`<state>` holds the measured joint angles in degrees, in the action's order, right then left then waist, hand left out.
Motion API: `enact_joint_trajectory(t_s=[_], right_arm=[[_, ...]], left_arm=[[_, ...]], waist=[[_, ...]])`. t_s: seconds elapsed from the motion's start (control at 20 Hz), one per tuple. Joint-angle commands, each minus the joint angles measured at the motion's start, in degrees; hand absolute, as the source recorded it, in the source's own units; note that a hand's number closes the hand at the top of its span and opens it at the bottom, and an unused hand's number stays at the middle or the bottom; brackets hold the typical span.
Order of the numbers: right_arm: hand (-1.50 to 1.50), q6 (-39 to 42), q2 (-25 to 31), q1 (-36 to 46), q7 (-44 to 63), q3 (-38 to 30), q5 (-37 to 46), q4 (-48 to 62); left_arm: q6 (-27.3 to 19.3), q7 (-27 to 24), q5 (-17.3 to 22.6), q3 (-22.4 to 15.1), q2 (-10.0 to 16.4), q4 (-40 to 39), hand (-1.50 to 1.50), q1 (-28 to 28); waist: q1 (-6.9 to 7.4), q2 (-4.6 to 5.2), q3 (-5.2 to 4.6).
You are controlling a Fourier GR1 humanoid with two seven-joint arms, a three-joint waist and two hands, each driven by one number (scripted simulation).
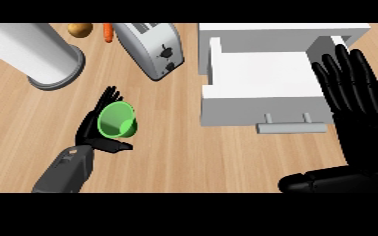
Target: Pick up the cup, place it into the drawer and close the drawer
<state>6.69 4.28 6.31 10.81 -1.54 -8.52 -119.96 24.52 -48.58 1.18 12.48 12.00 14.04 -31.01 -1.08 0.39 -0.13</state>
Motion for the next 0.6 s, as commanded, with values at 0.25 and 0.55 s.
enact_joint_trajectory(t_s=[0.25,0.55], right_arm=[[-1.50,0.4,0.4,0.5,-0.8,-1.1,-0.2,2.8],[-1.50,2.7,1.8,-2.2,-2.1,-2.5,-2.3,-0.2]], left_arm=[[13.2,-4.3,1.5,-0.4,-0.9,1.0,1.50,0.2],[7.8,-9.0,0.8,-1.0,-2.1,3.7,1.50,0.7]], waist=[[0.21,0.03,0.00],[-0.01,-0.03,0.03]])
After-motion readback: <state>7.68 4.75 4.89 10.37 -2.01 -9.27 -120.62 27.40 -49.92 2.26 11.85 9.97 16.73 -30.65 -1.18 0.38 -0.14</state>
